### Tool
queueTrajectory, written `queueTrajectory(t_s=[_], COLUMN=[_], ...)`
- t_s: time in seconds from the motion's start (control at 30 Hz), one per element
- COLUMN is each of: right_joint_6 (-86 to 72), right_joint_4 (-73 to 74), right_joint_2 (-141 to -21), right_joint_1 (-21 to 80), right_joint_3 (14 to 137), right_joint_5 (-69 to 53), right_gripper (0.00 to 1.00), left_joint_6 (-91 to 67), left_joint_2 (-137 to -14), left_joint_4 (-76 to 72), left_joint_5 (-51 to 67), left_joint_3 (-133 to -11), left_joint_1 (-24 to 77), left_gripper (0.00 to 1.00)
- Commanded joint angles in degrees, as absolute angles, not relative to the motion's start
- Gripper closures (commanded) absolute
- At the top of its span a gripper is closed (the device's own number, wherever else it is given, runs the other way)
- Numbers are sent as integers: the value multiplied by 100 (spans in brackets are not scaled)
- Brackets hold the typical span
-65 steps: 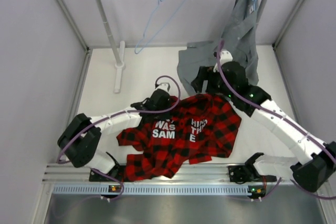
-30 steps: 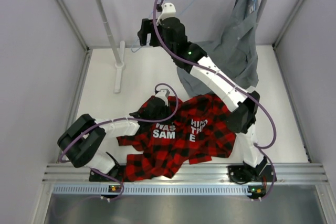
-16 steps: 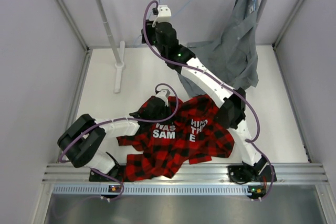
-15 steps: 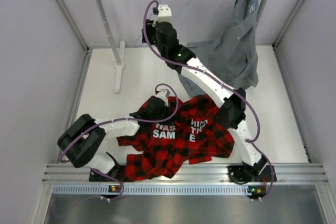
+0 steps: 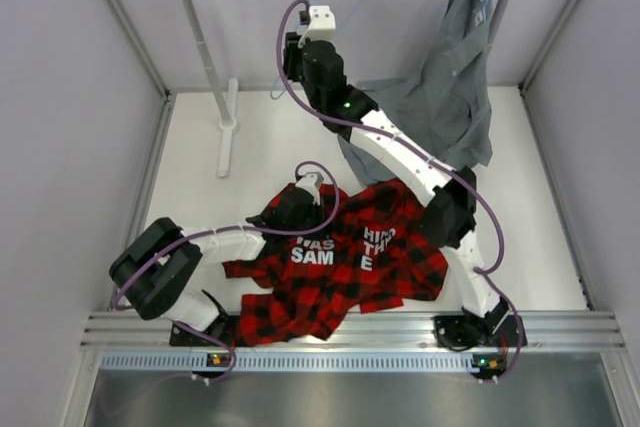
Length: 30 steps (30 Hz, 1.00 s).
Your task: Place the shirt on the hanger
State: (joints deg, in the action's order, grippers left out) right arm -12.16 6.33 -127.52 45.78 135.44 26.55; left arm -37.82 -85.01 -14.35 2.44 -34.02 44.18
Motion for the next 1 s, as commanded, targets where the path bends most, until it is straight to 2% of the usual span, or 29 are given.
queueTrajectory(t_s=[0.0, 0.17, 0.27, 0.47, 0.53, 0.7, 0.73, 0.97], right_joint_6=[-1301, -1239, -1257, -1117, -1029, -1309, -1318, -1029], right_joint_4=[562, 598, 589, 1063, 1116, 1608, 1669, 2293], right_joint_2=[-12560, -12138, -11813, -11672, -11602, -11601, -11593, -11426], right_joint_1=[4456, 4412, 4351, 4316, 4289, 3947, 3877, 3771], right_joint_3=[13922, 13265, 12834, 12920, 12850, 12937, 12946, 12885], right_joint_5=[2733, 3023, 2805, 2663, 2707, 2207, 2049, 1644], right_gripper=[61, 61, 59, 59, 64, 65, 69, 73], left_joint_6=[-3814, -3771, -3806, -3832, -3832, -3814, -3814, -3806], left_joint_2=[-8341, -8358, -8402, -8438, -8429, -8446, -8455, -8552], left_joint_4=[-1811, -1793, -1863, -1934, -1934, -1934, -1942, -1951], left_joint_5=[343, 316, 369, 404, 396, 378, 369, 387], left_joint_3=[-3305, -3296, -3305, -3296, -3296, -3270, -3252, -3261], left_joint_1=[4430, 4430, 4430, 4430, 4430, 4430, 4430, 4430], left_gripper=[100, 100, 100, 100, 100, 100, 100, 100])
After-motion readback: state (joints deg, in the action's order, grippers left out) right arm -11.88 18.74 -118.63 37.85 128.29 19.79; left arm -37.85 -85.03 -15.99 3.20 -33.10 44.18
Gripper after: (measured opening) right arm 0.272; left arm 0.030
